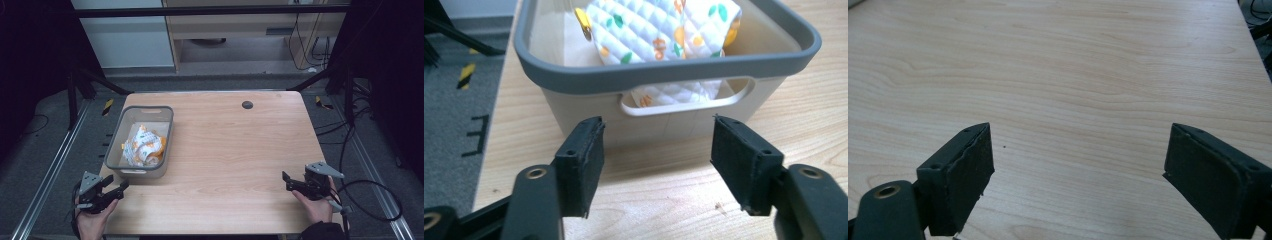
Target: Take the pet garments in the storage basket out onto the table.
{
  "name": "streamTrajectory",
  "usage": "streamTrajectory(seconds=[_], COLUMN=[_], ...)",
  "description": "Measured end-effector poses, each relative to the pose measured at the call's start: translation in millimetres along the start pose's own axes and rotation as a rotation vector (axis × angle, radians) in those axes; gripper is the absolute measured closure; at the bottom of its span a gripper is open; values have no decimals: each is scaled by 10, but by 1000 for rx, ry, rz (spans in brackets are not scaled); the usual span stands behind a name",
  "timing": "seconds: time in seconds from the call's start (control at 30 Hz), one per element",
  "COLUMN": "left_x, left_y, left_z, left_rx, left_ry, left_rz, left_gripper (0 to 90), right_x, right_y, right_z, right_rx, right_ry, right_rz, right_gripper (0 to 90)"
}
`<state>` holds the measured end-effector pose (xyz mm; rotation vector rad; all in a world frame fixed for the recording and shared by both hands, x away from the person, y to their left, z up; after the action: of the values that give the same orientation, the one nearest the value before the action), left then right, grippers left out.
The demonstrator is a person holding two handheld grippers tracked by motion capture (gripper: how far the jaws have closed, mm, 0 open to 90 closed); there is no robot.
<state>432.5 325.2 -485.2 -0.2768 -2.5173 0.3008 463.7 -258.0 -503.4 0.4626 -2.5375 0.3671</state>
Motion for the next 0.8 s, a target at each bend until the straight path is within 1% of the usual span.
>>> streamTrajectory(seconds=[0.03, 0.07, 0.1, 0.13, 0.2, 0.3, 0.4, 0.5, 0.57, 0.67, 0.73, 0.8], left_x=[11, 11, 15, 26, 36, 43, 53, 65, 75, 94, 109, 137], left_y=[0, 0, -7, -12, -23, -29, -36, -43, -45, -53, -62, -82], left_z=[-7, -7, -8, -16, -18, -20, -37, -66, -84, -117, -152, -201], left_rx=[-1, -1, 9, 8, 9, 14, 16, 18, 20, 24, 19, 18], left_ry=[-12, -12, -12, -7, -9, -7, -14, -11, -10, -11, -16, -25], left_rz=[1, 1, 14, 12, 5, 8, 8, 11, 10, 17, 19, 33], left_gripper=[378, 396, 396, 410, 405, 397, 373, 348, 342, 325, 320, 305], right_x=[-6, -13, -13, -10, -4, 4, 4, -1, -9, -9, -8, -15], right_y=[19, 45, 45, 76, 92, 97, 83, 83, 86, 88, 86, 81], right_z=[-3, -9, -9, -25, -36, -36, -26, -19, -12, -10, -8, 0], right_rx=[7, 20, 20, 37, 37, 36, 31, 25, 31, 35, 33, 37], right_ry=[6, 13, 13, 12, 4, 4, 11, 19, 23, 26, 27, 32], right_rz=[0, 4, 4, 10, 7, 9, 16, 11, 10, 12, 13, 15], right_gripper=[118, 117, 117, 117, 117, 118, 119, 119, 119, 119, 119, 118])
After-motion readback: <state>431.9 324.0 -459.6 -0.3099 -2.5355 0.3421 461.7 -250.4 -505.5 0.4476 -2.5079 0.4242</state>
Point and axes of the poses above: each handheld gripper's, and its own axes: x roughly backward along the jaws, z roughly out of its underside, y roughly to its left, the point moved 5 cm from there along -x, roughly forward along the jaws, and after that the axes turned 15 degrees about x, right-handed, at the moved point
